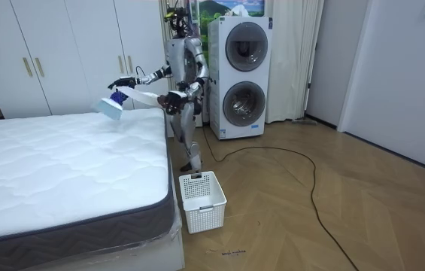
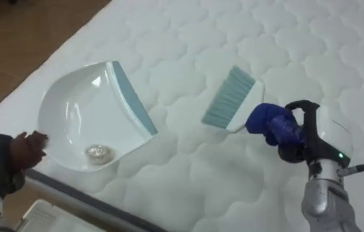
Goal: Clean bed
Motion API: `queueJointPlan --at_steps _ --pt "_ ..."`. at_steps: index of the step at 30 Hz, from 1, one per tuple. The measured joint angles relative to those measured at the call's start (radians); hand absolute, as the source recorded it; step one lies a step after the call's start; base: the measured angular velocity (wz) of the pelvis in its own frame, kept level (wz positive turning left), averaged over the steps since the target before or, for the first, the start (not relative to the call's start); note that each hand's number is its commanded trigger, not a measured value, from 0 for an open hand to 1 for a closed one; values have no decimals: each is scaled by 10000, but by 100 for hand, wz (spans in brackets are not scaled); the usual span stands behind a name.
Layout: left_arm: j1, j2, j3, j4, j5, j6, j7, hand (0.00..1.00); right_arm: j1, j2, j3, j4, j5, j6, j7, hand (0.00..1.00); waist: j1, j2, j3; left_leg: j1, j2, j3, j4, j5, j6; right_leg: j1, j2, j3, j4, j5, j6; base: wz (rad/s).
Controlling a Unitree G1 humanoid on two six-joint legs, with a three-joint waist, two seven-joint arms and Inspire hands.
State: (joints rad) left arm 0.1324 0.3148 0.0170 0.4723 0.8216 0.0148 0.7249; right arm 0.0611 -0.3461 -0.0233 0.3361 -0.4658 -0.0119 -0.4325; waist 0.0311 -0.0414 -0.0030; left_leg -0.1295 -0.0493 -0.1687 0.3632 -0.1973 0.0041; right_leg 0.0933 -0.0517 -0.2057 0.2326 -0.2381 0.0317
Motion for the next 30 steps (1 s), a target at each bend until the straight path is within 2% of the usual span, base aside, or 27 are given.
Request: queueJointPlan --at_steps 2,6,7,8,9,10,11,12,13,14,15,16,17,18,19,20,22,23,25,27,30 --pt "4 -154 -1 -70 -46 -20 -182 100 61 29 -14 -22 276 -120 -44 0 11 -7 2 2 3 11 58 34 -33 218 25 -252 -6 -35 -37 72" --pt "3 -297 -35 -93 -47 -27 -620 100 62 30 -15 -22 1028 -230 -334 0 -14 -52 20 -182 30 373 189 144 -38 592 35 -826 -68 -210 -159 72" --pt "-12 -321 -34 -110 -54 -30 -719 100 85 42 -34 -20 1158 -233 -471 0 -62 -78 32 -341 92 815 193 282 8 676 26 -1193 -156 -238 -207 102" --pt "-71 -361 -21 -116 -53 -56 -843 100 112 66 -148 -12 1144 -235 -525 0 -182 -78 40 -548 332 1791 212 445 125 687 7 -1721 -210 -242 -215 112" --pt "-94 -374 -11 -117 -53 -86 -893 100 125 82 -215 -8 1145 -239 -540 0 -244 -78 43 -629 456 2384 212 526 224 714 6 -1990 -291 -242 -218 115" --pt "-165 -402 -12 -117 -73 -148 -1055 100 187 85 -312 27 1167 -244 -609 0 -262 -55 64 -747 696 3464 162 679 431 720 -3 -2454 -321 -252 -242 107" --pt "-184 -410 -12 -118 -77 -179 -1152 100 229 91 -324 78 1305 -249 -634 0 -240 -31 79 -789 776 4091 44 867 569 701 -25 -2844 -322 -260 -257 99" --pt "-191 -411 -12 -119 -94 -200 -1202 100 252 91 -322 78 1480 -277 -657 0 -209 -24 86 -809 743 4179 -73 995 607 636 -58 -3064 -336 -274 -281 86" --pt "-204 -427 -14 -122 -225 -211 -1273 100 260 80 -325 77 1853 -377 -700 0 -189 -17 93 -870 597 4182 -355 1258 590 592 -221 -3557 -518 -311 -337 85" --pt "-237 -471 -16 -133 -394 -208 -1346 100 288 81 -329 100 2060 -415 -743 0 -313 -121 172 -1077 794 4564 351 1026 521 568 -382 -4225 -514 -332 -317 105" --pt "-238 -478 2 -137 -539 -203 -1489 100 393 126 -313 91 2117 -407 -738 0 -341 -49 127 -1061 1261 5054 1517 297 521 681 -435 -4887 -503 -380 -211 90" --pt "-243 -477 15 -137 -693 -202 -1518 100 401 164 -313 92 2132 -375 -725 0 -367 -6 113 -961 1520 5231 1857 -45 382 713 -401 -5141 -457 -405 -166 100" --pt "-340 -486 29 -136 -894 -195 -1659 100 370 216 -319 98 2316 -295 -724 0 -393 165 131 -847 1893 5394 2122 -500 40 814 -326 -5548 -222 -537 -73 84" --pt "-428 -519 25 -136 -937 -188 -1763 100 360 220 -343 124 2462 -271 -720 0 -400 205 178 -883 1892 5371 1998 -567 41 803 -324 -5598 53 -631 -17 98" --pt "-511 -532 11 -136 -889 -164 -1897 100 361 302 -342 294 2716 -224 -698 0 -380 141 201 -823 1717 5147 1666 -577 127 687 -376 -5379 414 -681 7 90" --pt "-521 -530 -5 -137 -807 -150 -1914 100 366 317 -341 524 2737 -225 -683 0 -391 83 204 -731 1463 4792 1287 -503 272 522 -371 -4859 628 -674 -2 88" --pt "-500 -530 14 -137 -815 -136 -1914 100 391 313 -407 570 2744 -224 -682 0 -305 52 183 -742 1202 4530 1031 -369 353 475 -370 -4205 620 -668 -12 63" --pt "-503 -529 49 -144 -834 -137 -1913 100 355 307 -401 565 2761 -225 -685 0 -163 66 175 -772 1154 4525 1014 -347 348 506 -355 -4155 548 -664 -6 32" --pt "-503 -529 194 -202 -828 -149 -1911 100 317 328 -326 563 2724 -225 -680 0 215 148 110 -851 992 4494 938 -265 361 616 -336 -4376 358 -634 37 27" --pt "-501 -529 288 -241 -829 -148 -1911 100 382 438 -328 569 2730 -187 -679 0 248 197 61 -653 747 4440 528 -21 489 642 -507 -4514 683 -609 67 67" --pt "-496 -532 283 -363 -822 -157 -1910 100 383 456 -329 570 2756 -186 -679 0 327 230 38 -309 653 4413 98 158 549 621 -696 -4030 1298 -584 65 56"
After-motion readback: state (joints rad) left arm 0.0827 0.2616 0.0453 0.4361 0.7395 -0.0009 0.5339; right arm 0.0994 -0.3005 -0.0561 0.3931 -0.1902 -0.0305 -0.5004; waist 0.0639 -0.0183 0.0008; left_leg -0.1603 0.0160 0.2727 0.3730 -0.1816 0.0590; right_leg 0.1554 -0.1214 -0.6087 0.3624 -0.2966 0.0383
